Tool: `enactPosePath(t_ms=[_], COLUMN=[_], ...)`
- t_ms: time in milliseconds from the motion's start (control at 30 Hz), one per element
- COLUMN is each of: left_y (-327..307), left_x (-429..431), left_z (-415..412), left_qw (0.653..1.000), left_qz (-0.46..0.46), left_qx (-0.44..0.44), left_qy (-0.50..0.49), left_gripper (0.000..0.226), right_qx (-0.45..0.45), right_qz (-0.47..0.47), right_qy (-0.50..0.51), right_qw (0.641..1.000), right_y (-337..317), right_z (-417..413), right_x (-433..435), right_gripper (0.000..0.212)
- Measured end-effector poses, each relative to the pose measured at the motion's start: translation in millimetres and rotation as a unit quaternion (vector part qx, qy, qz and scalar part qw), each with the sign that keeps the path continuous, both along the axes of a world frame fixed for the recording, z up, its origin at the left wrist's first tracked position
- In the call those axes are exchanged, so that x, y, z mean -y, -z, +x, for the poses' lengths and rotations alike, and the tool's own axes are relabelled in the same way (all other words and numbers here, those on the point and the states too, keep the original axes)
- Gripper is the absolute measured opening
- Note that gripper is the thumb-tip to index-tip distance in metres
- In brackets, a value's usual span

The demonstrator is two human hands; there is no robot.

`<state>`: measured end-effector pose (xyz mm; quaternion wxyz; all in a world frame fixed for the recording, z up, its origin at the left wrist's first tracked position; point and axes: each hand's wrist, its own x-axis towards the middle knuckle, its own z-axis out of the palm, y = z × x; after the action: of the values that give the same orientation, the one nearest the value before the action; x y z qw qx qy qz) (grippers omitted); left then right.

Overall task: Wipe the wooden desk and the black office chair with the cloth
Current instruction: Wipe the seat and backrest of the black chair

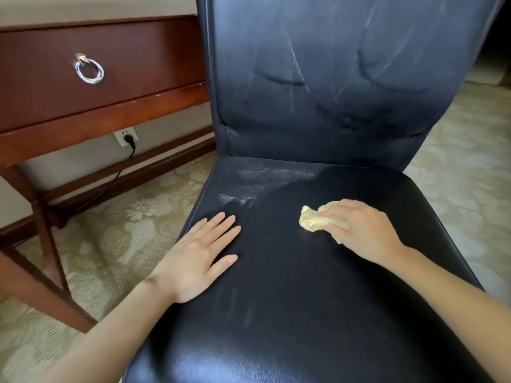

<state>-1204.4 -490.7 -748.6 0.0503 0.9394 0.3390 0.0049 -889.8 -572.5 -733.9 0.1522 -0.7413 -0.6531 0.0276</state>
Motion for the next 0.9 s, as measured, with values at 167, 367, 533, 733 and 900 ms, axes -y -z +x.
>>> enactPosePath(t_ms=[167, 367, 533, 733, 900], left_y=[6.6, 9.2, 11.8, 12.1, 11.9], left_x=[1.1, 3.4, 1.4, 0.5, 0.9], left_z=[1.5, 3.1, 1.8, 1.1, -0.1], left_qw=[0.998, 0.992, 0.989, 0.987, 0.985], left_qz=[-0.025, -0.03, -0.037, -0.035, -0.037], left_qx=[0.065, 0.124, 0.143, 0.155, 0.169], left_qy=[0.002, -0.002, -0.004, -0.01, -0.01], left_gripper=[0.067, 0.063, 0.059, 0.059, 0.059], right_qx=[0.012, 0.023, -0.002, 0.032, -0.01], right_qz=[0.012, 0.033, 0.052, 0.096, 0.05], right_qy=[0.117, 0.223, 0.14, -0.046, -0.138], right_qw=[0.993, 0.974, 0.989, 0.994, 0.989], right_y=[-0.4, 4.1, 6.7, 13.3, 10.5], right_z=[15.9, 2.8, -53.2, -120.7, -115.3], right_x=[-48.6, -127.8, -169.3, -144.1, -100.0], right_gripper=[0.019, 0.021, 0.02, 0.028, 0.033])
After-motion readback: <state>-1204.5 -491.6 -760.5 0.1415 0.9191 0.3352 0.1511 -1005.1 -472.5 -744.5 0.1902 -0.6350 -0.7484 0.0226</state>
